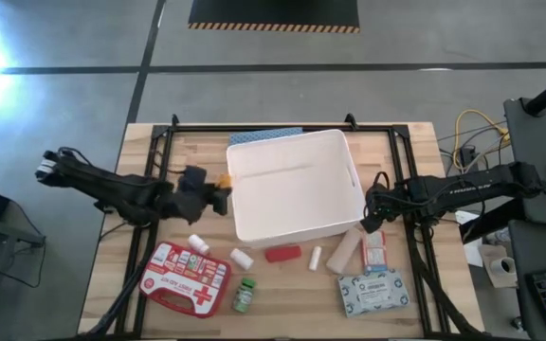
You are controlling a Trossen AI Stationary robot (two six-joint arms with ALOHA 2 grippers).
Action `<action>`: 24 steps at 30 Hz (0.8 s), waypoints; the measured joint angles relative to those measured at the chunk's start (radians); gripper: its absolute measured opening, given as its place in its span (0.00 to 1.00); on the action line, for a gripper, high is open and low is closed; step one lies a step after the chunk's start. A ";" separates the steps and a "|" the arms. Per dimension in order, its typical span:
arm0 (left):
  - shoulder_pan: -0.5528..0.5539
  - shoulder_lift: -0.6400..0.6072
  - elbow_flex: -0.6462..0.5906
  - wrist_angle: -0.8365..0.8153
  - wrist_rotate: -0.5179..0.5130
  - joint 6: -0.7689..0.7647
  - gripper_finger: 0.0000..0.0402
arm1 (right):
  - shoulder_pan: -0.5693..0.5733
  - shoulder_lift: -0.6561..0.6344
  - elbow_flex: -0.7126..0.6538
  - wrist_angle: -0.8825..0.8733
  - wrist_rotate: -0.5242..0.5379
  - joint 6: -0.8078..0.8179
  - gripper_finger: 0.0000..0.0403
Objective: Pick & place medical supplies in basket/bin
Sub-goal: Put the orange pill bottle into the white basket, then put the green pill bottle into the white basket
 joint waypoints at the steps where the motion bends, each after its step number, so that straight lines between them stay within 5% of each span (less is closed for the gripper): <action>1: 0.002 0.007 0.026 0.042 -0.006 0.075 0.40 | 0.000 0.001 0.000 0.005 0.002 0.002 0.56; 6: 0.018 0.091 0.150 0.175 -0.001 0.376 0.40 | 0.000 0.001 0.000 0.011 0.005 0.008 0.56; 16: 0.146 0.364 0.373 0.154 0.061 0.675 0.47 | 0.000 0.001 0.000 0.028 0.004 0.011 0.56; 24: 0.163 0.492 0.636 -0.231 0.070 0.675 0.69 | 0.000 0.001 0.000 0.031 0.003 0.009 0.56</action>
